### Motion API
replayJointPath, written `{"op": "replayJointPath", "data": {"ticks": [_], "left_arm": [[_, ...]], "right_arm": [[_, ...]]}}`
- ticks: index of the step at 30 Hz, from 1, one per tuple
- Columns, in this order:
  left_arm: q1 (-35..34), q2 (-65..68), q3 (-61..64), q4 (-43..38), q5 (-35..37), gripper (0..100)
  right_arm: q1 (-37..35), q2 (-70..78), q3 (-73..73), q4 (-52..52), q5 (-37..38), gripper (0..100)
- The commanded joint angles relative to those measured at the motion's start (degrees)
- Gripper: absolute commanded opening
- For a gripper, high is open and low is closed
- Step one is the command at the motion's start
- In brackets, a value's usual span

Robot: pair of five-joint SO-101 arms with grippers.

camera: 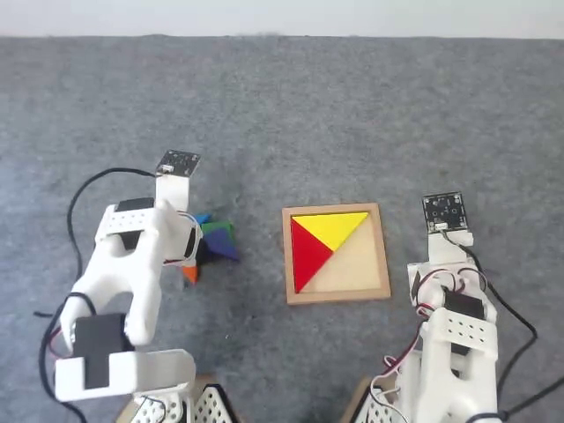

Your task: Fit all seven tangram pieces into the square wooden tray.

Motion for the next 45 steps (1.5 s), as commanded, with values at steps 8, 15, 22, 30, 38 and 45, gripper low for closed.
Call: {"op": "replayJointPath", "data": {"ticks": [8, 15, 22, 30, 38, 45], "left_arm": [[-1.32, 3.60, -4.26, 4.22, -3.08, 11], [-8.88, -4.92, -11.38, 13.80, -11.43, 10], [-12.66, -8.18, -15.87, 18.37, -17.32, 20], [-12.84, -10.46, -15.96, 18.55, -18.55, 24], [-12.57, -9.93, -14.37, 18.55, -18.64, 24], [-13.01, -10.02, -9.98, 17.41, -18.73, 24]], "right_arm": [[-0.40, -0.57, -0.79, -1.19, 0.53, 4.8], [-0.40, -0.57, -0.79, -1.36, 0.53, 4.8], [-0.40, -0.57, -0.79, -1.36, 0.62, 4.8], [-0.40, -0.57, -0.79, -1.27, 0.62, 4.8], [-0.22, -0.57, -0.79, -1.10, 0.62, 4.8], [-0.04, -0.57, -0.79, -1.01, 0.70, 4.8]]}}
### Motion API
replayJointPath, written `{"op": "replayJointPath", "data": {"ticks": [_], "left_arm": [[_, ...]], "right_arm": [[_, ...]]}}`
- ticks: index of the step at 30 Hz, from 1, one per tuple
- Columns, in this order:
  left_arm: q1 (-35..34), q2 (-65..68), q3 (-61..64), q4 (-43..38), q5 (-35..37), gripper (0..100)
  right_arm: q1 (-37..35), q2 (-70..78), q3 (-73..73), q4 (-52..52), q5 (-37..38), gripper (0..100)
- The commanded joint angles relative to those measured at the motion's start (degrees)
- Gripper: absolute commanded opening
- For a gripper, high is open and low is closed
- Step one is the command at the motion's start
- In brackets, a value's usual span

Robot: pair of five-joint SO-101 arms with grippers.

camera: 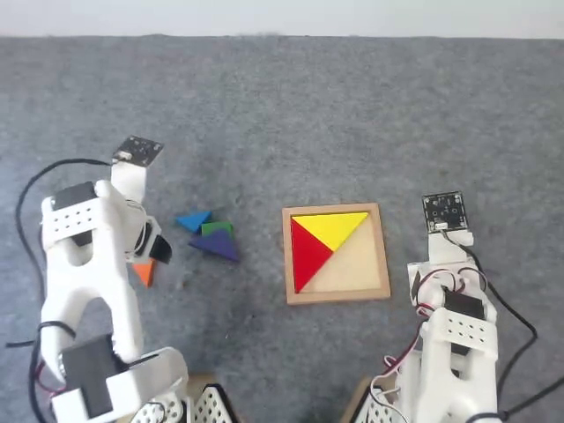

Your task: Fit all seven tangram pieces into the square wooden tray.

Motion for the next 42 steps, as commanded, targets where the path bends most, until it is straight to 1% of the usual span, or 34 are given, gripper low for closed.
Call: {"op": "replayJointPath", "data": {"ticks": [1, 5, 9, 12, 14, 16, 18, 25, 28, 32, 37, 42], "left_arm": [[-0.18, -2.29, 1.10, -0.62, -0.70, 24], [-0.18, -2.29, 1.98, -0.88, -0.44, 24], [-2.73, -2.20, 1.98, -5.27, 2.99, 24], [-3.52, -1.76, 2.59, -6.15, 3.78, 24], [-3.34, 0.00, 3.03, -6.77, 3.69, 24], [-3.43, 3.08, 3.03, -9.05, 3.25, 24], [-3.69, 6.86, 2.42, -10.02, 1.23, 24], [-3.87, 16.44, -2.77, -10.64, -1.05, 23], [-3.87, 17.58, -2.68, -10.29, -2.73, 19], [-3.60, 17.67, -1.80, -9.14, -3.69, 11], [-3.43, 17.32, -2.15, -8.09, -3.69, 4], [-0.79, 17.23, -2.68, -5.71, -3.25, 1]], "right_arm": [[-0.04, -0.57, -0.79, -0.66, 0.97, 4.8], [-0.04, -0.57, -0.70, -0.66, 4.92, 4.6], [-0.04, -0.48, -0.70, -0.66, 5.36, 4.7], [-0.04, -0.48, -0.70, -0.66, 5.36, 4.7], [-0.04, -0.48, -0.70, -0.66, 5.45, 4.7], [-0.04, -0.40, -0.70, -0.66, 5.45, 4.7], [-0.04, -0.40, -0.70, -0.66, 5.45, 4.7], [-0.04, -0.22, -0.70, -0.66, 5.36, 4.6], [-0.04, -0.31, -0.70, -0.66, 5.19, 4.6], [-0.31, -0.40, -0.70, -0.66, 5.01, 4.6], [-0.31, -0.48, -0.70, -0.75, 5.01, 4.4], [-0.31, -0.48, -0.70, -0.75, 5.01, 4.4]]}}
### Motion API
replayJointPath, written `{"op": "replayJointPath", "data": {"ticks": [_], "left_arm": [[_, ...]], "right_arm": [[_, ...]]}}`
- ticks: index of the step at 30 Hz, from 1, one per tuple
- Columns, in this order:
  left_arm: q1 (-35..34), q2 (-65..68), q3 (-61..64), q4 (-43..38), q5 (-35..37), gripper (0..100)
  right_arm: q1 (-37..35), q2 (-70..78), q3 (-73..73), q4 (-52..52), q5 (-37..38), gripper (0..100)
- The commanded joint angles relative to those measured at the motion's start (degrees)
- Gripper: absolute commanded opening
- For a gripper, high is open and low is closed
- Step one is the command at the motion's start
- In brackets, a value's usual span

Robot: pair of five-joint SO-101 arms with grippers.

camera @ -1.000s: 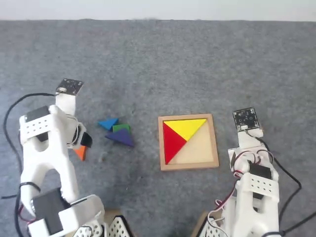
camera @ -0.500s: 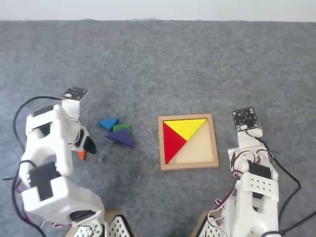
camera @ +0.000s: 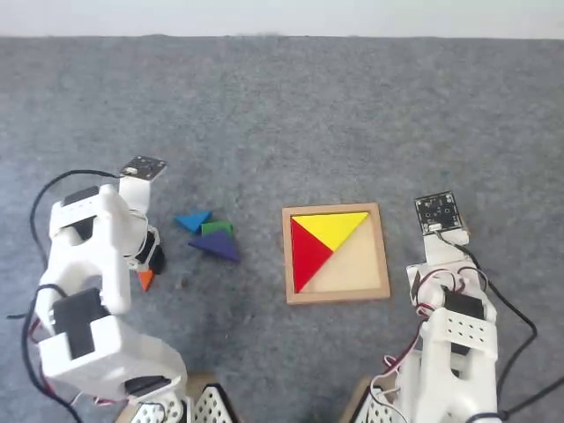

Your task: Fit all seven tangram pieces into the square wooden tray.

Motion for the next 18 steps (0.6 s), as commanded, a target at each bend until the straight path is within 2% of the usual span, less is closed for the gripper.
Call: {"op": "replayJointPath", "data": {"ticks": [1, 8, 14, 18], "left_arm": [[2.64, 0.09, -2.59, 3.34, 0.26, 1], [9.67, 0.09, -14.11, 11.78, 7.74, 1], [19.96, 0.09, -25.27, 20.13, 12.92, 1], [21.27, 0.18, -31.16, 21.36, 14.95, 2]], "right_arm": [[-0.31, -0.48, -0.70, -0.84, 0.09, 4.4], [-0.31, -0.48, -0.70, -1.01, 0.00, 4.4], [-0.40, -0.22, -0.70, -1.19, 0.00, 4.4], [-0.40, -0.22, -0.70, -1.19, 0.00, 4.4]]}}
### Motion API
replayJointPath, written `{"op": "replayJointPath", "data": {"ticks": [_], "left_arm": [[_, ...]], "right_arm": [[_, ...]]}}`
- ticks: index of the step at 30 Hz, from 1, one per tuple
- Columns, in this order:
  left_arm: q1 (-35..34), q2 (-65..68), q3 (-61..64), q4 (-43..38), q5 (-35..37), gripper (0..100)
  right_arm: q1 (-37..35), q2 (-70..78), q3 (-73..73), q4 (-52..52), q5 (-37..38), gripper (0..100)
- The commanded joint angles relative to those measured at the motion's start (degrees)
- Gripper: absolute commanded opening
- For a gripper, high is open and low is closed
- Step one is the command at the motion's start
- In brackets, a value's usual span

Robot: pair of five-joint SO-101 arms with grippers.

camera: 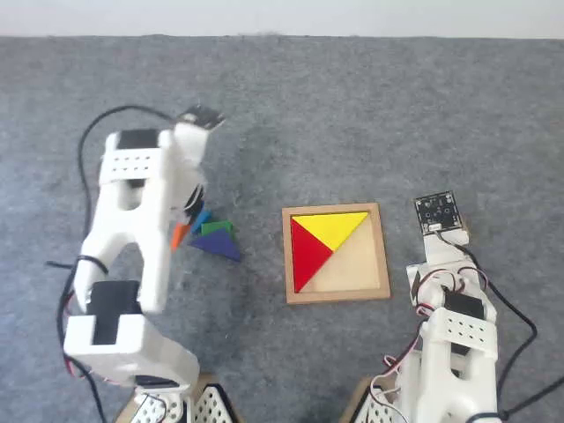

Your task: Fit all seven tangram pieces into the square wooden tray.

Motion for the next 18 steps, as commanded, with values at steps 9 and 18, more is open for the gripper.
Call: {"op": "replayJointPath", "data": {"ticks": [9, 18], "left_arm": [[0.00, -0.18, -9.01, 3.08, 2.29, 2], [-9.67, 0.18, -4.35, -1.23, -1.85, 2]], "right_arm": [[-0.40, -0.22, -0.70, -1.19, 0.00, 4.4], [-0.40, -0.13, -0.70, -1.19, 0.00, 4.4]]}}
